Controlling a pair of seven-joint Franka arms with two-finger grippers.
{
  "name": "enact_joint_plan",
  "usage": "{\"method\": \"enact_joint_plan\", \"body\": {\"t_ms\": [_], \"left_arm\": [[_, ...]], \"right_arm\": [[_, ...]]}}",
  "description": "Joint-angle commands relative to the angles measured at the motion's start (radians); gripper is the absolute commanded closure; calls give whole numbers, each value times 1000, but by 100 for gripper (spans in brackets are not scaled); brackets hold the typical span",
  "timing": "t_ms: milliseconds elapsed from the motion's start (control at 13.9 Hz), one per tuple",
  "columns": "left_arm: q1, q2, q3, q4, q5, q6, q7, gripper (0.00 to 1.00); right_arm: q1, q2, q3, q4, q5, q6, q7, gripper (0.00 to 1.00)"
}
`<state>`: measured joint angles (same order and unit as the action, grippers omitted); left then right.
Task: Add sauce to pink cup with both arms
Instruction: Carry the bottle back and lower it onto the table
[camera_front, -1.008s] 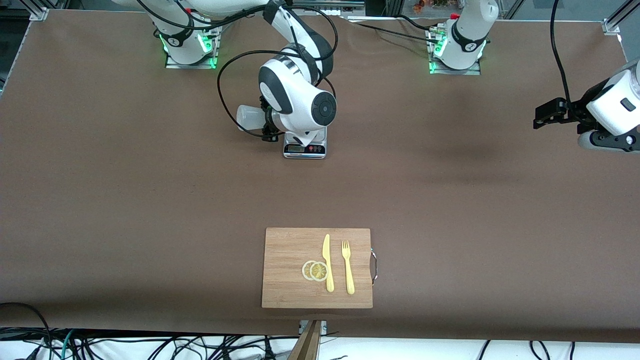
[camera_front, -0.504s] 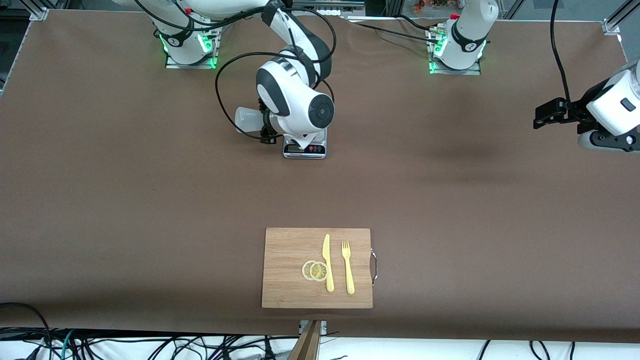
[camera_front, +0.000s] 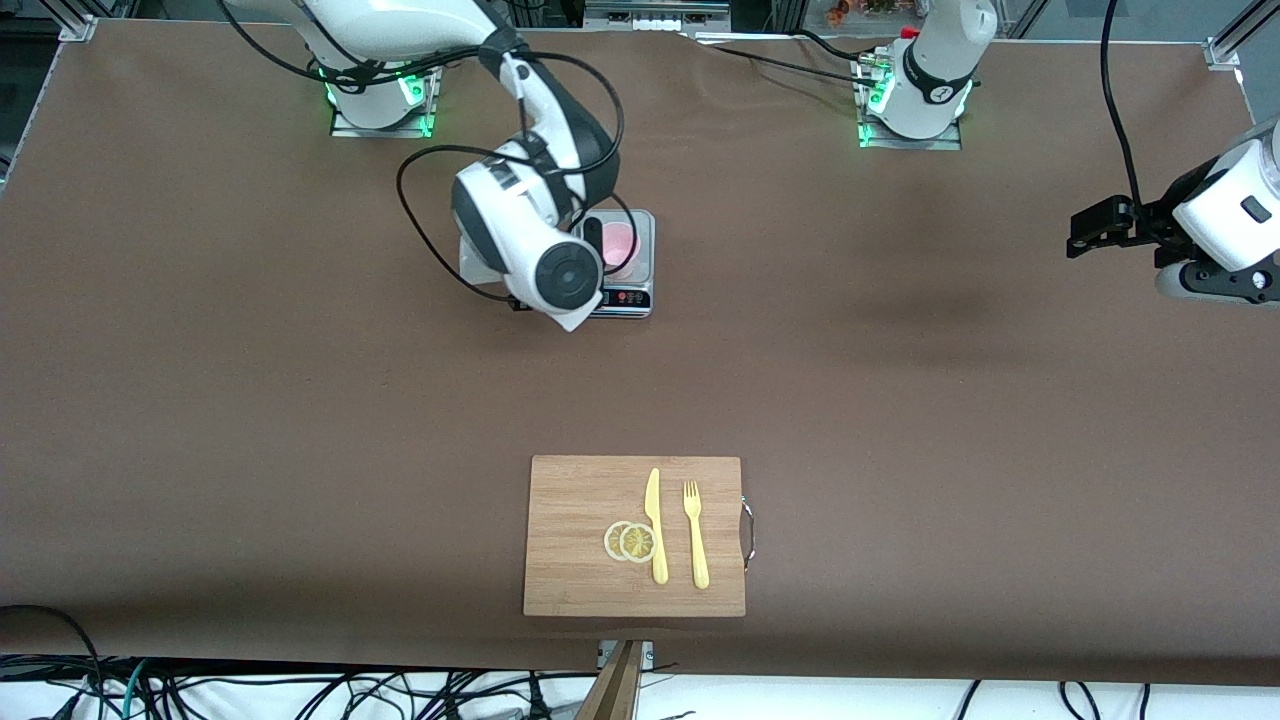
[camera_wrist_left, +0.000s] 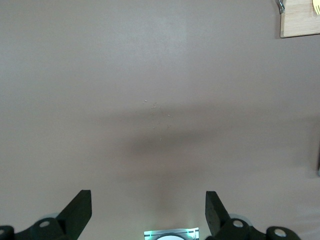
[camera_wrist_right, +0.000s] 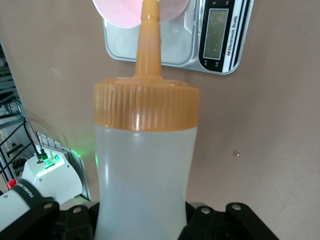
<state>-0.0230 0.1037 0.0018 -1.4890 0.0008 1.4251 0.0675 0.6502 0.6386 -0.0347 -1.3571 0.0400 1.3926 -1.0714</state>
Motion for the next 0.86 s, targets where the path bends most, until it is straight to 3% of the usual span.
{"method": "enact_joint_plan", "body": {"t_ms": [0, 432, 792], "left_arm": [[9, 16, -5, 32, 10, -14, 28, 0], [8, 16, -5, 32, 10, -14, 25, 0], [8, 16, -6, 32, 10, -14, 25, 0]], "right_arm": [[-104, -17, 2, 26, 116, 12, -126, 100], [-374, -19, 6, 18, 441, 37, -411, 100], [-616, 15, 6, -43, 699, -55, -713, 100]]}}
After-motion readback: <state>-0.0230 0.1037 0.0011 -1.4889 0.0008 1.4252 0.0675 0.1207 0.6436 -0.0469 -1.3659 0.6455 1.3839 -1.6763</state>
